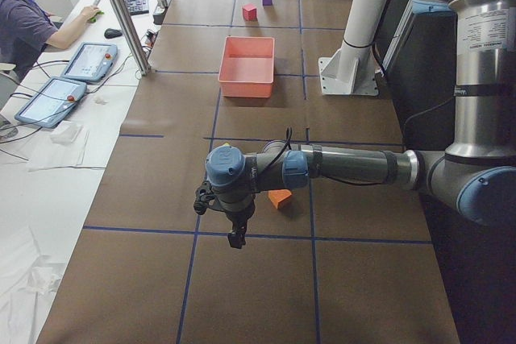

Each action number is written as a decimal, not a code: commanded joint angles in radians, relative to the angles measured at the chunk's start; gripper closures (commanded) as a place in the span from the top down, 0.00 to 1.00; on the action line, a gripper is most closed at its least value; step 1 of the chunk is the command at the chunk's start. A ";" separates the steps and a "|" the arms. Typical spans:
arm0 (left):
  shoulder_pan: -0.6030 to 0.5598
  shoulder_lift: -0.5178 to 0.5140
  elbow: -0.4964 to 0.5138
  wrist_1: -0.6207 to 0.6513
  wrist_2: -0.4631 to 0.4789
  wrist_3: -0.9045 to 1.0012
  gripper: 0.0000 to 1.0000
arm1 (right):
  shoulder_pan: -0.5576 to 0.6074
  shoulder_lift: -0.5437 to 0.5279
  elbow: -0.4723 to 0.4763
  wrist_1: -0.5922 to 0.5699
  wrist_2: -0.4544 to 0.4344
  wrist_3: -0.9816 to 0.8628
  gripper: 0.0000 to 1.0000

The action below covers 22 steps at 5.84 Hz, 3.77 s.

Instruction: Place blocks into pink bin with both arms

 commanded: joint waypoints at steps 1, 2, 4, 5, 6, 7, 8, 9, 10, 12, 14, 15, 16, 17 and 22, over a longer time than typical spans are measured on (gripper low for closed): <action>-0.001 0.000 -0.024 0.003 0.002 0.000 1.00 | 0.000 0.000 0.002 0.000 0.003 0.000 1.00; 0.001 0.000 -0.035 0.011 0.003 0.000 1.00 | 0.000 0.000 0.006 0.003 0.006 0.005 1.00; -0.001 0.002 -0.038 0.011 0.003 0.000 1.00 | -0.001 0.002 0.003 0.000 0.009 0.008 1.00; -0.001 0.002 -0.035 0.011 0.003 0.000 1.00 | -0.003 0.030 0.000 -0.005 0.012 0.014 1.00; -0.001 0.002 -0.037 0.011 0.003 0.000 1.00 | -0.003 0.028 0.000 0.000 0.021 0.009 1.00; 0.001 0.002 -0.037 0.011 0.002 0.000 1.00 | -0.006 0.037 0.003 0.003 0.059 -0.018 1.00; 0.001 0.002 -0.035 0.009 0.002 0.000 1.00 | -0.092 0.040 0.009 0.093 0.058 -0.005 1.00; 0.001 0.002 -0.035 0.009 0.002 0.000 1.00 | -0.202 0.078 0.008 0.116 0.051 0.161 1.00; 0.001 0.002 -0.035 0.009 0.000 0.000 1.00 | -0.255 0.090 -0.004 0.173 0.043 0.239 1.00; 0.001 0.002 -0.035 0.011 0.000 0.000 1.00 | -0.367 0.081 -0.049 0.359 -0.024 0.474 1.00; 0.001 0.002 -0.032 0.011 0.000 0.000 1.00 | -0.447 0.080 -0.077 0.483 -0.073 0.607 1.00; 0.001 0.002 -0.029 0.011 0.000 0.000 1.00 | -0.481 0.074 -0.080 0.485 -0.098 0.607 1.00; 0.001 0.002 -0.028 0.011 0.000 0.000 1.00 | -0.504 0.052 -0.093 0.485 -0.104 0.606 1.00; 0.001 0.002 -0.026 0.011 0.000 0.000 1.00 | -0.522 0.048 -0.118 0.485 -0.104 0.604 1.00; 0.001 0.002 -0.026 0.011 0.000 0.000 1.00 | -0.567 0.049 -0.164 0.483 -0.124 0.595 0.28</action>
